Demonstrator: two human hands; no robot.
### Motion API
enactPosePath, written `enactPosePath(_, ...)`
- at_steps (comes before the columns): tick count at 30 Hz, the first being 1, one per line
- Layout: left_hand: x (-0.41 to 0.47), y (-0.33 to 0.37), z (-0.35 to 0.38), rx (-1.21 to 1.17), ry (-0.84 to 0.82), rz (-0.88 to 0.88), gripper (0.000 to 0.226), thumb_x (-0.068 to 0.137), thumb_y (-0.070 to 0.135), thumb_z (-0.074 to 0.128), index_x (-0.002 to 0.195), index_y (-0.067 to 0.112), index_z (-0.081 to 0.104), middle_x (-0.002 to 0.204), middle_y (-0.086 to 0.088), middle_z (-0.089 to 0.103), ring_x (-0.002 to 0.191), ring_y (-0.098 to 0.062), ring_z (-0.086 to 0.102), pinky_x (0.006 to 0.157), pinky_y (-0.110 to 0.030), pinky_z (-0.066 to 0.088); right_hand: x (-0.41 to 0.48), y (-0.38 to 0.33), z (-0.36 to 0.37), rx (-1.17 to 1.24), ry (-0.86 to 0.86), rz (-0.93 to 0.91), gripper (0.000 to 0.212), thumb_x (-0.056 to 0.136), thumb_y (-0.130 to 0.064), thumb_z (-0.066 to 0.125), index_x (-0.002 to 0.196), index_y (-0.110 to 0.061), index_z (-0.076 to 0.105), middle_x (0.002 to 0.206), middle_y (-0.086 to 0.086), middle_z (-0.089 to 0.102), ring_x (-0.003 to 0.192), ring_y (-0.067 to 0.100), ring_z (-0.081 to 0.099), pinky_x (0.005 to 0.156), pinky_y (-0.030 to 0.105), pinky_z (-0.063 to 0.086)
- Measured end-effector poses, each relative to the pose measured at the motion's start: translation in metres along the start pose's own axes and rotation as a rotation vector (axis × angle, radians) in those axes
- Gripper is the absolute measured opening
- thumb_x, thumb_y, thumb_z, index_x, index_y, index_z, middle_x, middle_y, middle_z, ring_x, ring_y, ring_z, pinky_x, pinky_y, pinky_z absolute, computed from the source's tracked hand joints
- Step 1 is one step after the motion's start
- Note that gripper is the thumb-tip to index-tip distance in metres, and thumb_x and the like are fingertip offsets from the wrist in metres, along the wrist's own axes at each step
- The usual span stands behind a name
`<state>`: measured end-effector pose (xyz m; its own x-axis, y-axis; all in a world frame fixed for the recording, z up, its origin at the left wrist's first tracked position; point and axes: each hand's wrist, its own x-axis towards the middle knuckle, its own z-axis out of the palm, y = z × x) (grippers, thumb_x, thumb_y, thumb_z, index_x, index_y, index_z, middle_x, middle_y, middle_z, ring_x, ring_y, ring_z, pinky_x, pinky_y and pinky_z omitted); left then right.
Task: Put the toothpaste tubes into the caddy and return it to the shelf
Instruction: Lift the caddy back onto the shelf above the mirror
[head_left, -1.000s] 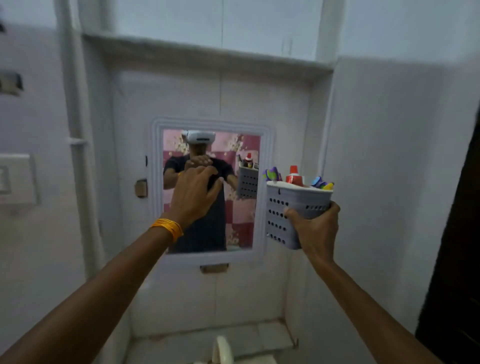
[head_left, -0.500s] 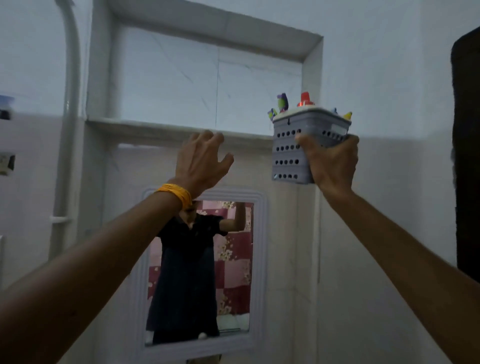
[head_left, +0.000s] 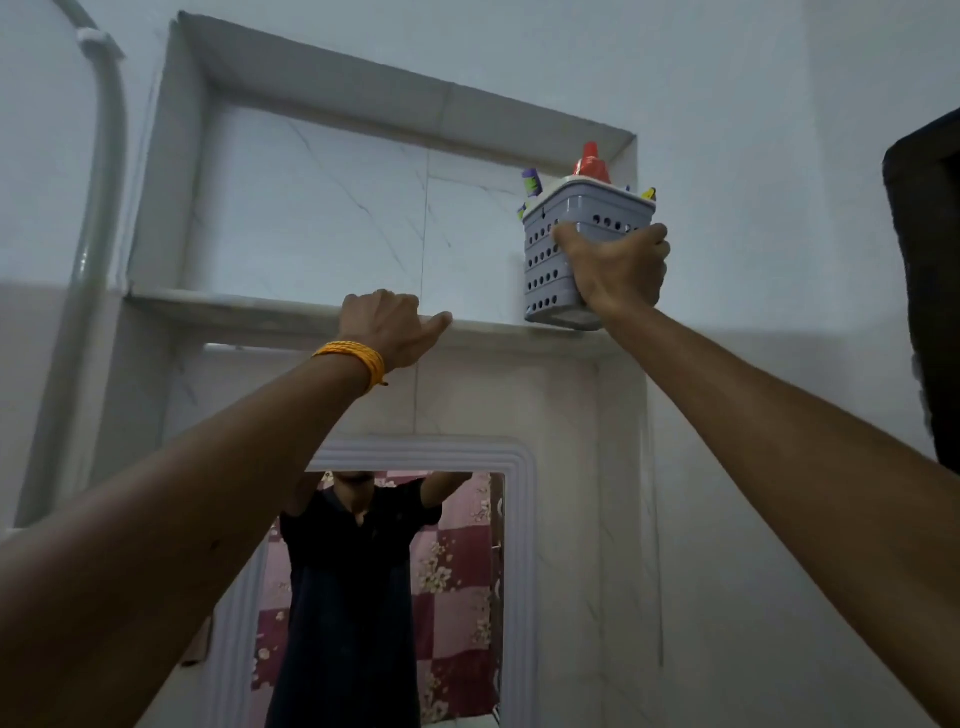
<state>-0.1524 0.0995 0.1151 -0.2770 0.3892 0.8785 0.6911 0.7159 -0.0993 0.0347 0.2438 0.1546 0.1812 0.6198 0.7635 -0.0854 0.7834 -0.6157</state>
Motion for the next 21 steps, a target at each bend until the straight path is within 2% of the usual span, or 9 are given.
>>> enactPosePath(5,0.016,-0.006,0.004,0.044,-0.086,0.022,0.086,0.086,0.082,0.014,0.068,0.010,0.058,0.077,-0.009,0.065,0.074,-0.027,0.060,0.069,-0.032,0.039,0.014,0.022,0.035,-0.091,-0.014,-0.004,0.111,0.064,-0.069,0.079,0.145,-0.005,0.038,0.144,0.012,0.049,0.134,0.034,0.049,0.103,0.052,0.050)
enactPosePath(11,0.019,-0.010,0.011,0.094,-0.005,0.065,0.084,0.085,0.084,0.012,0.060,0.013,0.051,0.065,-0.005,0.059,0.062,-0.024,0.053,0.067,-0.032,0.036,0.028,0.046,0.061,-0.144,-0.045,0.041,0.119,0.063,-0.073,0.079,0.150,-0.007,0.032,0.148,0.012,0.046,0.137,0.035,0.048,0.104,0.056,0.049)
enactPosePath(21,0.019,-0.008,0.015,0.095,0.019,0.055,0.091,0.085,0.084,0.011,0.071,0.012,0.064,0.069,-0.006,0.062,0.069,-0.026,0.057,0.071,-0.034,0.037,0.034,0.056,0.065,-0.149,-0.157,0.058,0.129,0.067,-0.075,0.076,0.159,-0.008,0.016,0.157,0.012,0.036,0.142,0.037,0.041,0.109,0.060,0.043)
